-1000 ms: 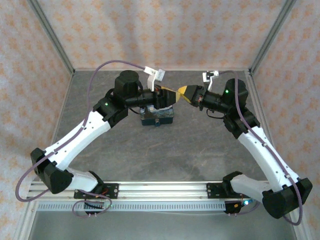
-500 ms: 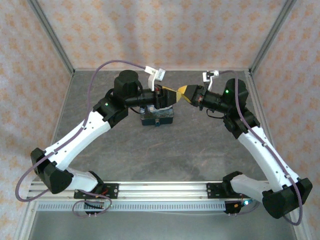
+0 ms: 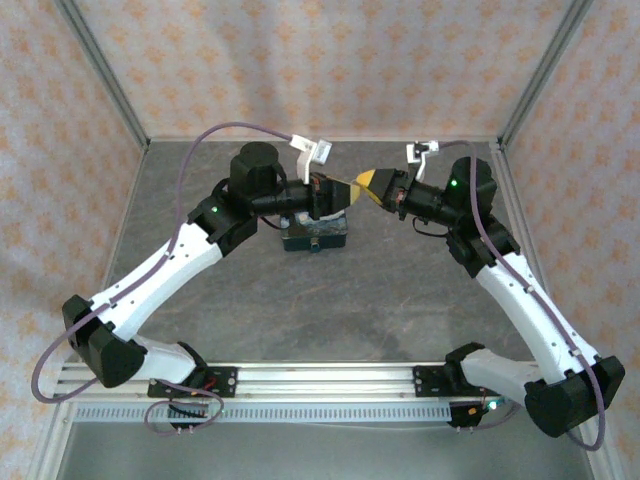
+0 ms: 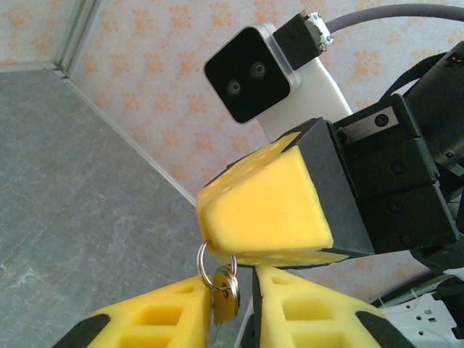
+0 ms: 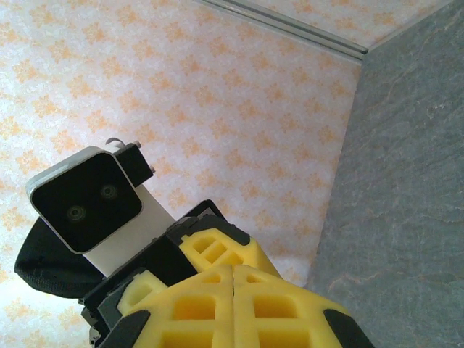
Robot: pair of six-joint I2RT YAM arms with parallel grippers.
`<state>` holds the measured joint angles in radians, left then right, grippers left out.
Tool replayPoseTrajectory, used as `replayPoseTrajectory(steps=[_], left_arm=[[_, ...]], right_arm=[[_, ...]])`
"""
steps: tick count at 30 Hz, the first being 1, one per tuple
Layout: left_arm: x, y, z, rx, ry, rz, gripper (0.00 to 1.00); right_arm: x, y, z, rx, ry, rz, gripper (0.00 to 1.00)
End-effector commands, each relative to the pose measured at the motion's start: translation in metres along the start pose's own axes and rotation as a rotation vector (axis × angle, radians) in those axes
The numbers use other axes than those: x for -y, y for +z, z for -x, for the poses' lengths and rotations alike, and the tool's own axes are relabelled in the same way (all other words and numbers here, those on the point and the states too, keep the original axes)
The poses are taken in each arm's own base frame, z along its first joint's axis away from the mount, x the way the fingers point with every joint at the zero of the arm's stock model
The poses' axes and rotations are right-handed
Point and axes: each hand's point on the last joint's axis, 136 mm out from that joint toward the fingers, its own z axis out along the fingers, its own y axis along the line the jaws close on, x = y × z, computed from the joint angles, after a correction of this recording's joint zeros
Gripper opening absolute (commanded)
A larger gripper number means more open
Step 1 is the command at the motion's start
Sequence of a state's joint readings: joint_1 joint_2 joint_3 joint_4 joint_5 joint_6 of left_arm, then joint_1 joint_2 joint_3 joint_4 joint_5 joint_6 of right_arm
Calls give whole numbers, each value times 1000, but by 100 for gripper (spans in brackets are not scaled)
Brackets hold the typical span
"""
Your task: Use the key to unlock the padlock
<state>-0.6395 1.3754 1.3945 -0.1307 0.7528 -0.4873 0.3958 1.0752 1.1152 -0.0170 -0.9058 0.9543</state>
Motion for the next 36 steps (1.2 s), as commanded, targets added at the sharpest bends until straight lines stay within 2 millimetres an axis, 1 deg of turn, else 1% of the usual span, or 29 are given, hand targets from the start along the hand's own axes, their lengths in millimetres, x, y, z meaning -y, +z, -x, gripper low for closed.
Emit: replayPoseTrajectory(steps=[1, 7, 10, 12, 17, 20, 24, 26, 29, 32, 33, 36], left_arm=[[6, -4, 0, 4, 31, -21, 20], [4, -6, -3, 2, 36, -8, 14], [2, -6, -5, -1, 35, -2, 13], [2, -7, -6, -3, 36, 0, 10], [-1, -7, -9, -10, 33, 13, 10], [-2, -8, -11, -16, 31, 18, 6], [-6, -10, -14, -23, 34, 39, 6], [-6, -12, -15, -27, 37, 43, 2], [-6, -14, -17, -42, 47, 56, 0], [-6, -16, -20, -70, 61, 62, 0], [-5, -16, -22, -83, 63, 62, 0], [-1, -17, -25, -125, 70, 50, 0]], right_arm=[[-15, -3, 8, 31, -29, 31, 0], [-13, -4, 9, 41, -25, 25, 0], [-13, -4, 10, 45, -25, 23, 0], [-12, -4, 10, 45, -23, 23, 0], [-13, -4, 10, 48, -24, 25, 0], [-14, -5, 10, 49, -26, 27, 0], [-13, -6, 9, 48, -28, 26, 0], [-11, -6, 8, 44, -30, 21, 0], [-5, -8, 7, 39, -36, 1, 0], [3, -10, 1, -1, -72, -46, 0], [6, -12, -1, -6, -93, -70, 3], [13, -20, -3, -13, -146, -129, 25]])
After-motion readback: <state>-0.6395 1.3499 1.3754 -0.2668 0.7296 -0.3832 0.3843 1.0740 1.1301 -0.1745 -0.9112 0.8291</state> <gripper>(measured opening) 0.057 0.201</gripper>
